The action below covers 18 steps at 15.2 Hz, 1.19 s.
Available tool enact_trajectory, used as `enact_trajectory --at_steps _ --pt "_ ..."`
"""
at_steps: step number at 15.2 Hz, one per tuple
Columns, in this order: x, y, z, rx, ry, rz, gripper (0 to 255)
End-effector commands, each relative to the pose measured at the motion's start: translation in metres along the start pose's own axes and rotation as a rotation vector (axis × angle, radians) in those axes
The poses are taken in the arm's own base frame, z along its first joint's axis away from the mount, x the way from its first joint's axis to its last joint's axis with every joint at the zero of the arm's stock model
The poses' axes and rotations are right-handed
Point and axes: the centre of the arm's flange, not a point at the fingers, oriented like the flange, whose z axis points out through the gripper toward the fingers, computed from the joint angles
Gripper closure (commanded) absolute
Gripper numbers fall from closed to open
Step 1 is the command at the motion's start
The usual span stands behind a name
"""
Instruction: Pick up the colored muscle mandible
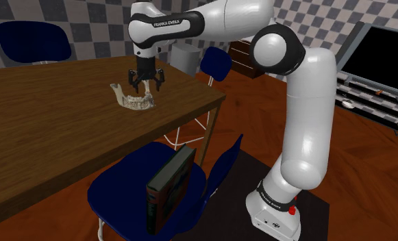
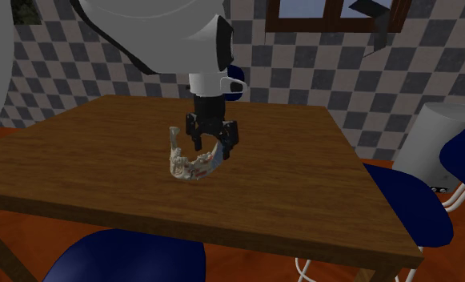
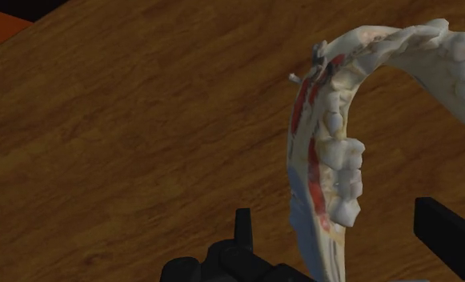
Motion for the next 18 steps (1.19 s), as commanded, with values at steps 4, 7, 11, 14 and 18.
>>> enact_trajectory --at_steps 4,7,11,14,18 --pt "0.001 -0.001 0.001 0.000 0.001 0.000 255" --pt "0.001 0.000 0.001 0.000 0.001 0.000 255" --pt "0.000 0.000 -0.003 0.000 0.000 0.000 255" --pt "-0.001 0.001 -0.019 0.000 0.000 0.000 255" --pt "-0.003 0.002 -0.040 0.000 0.000 0.000 255"
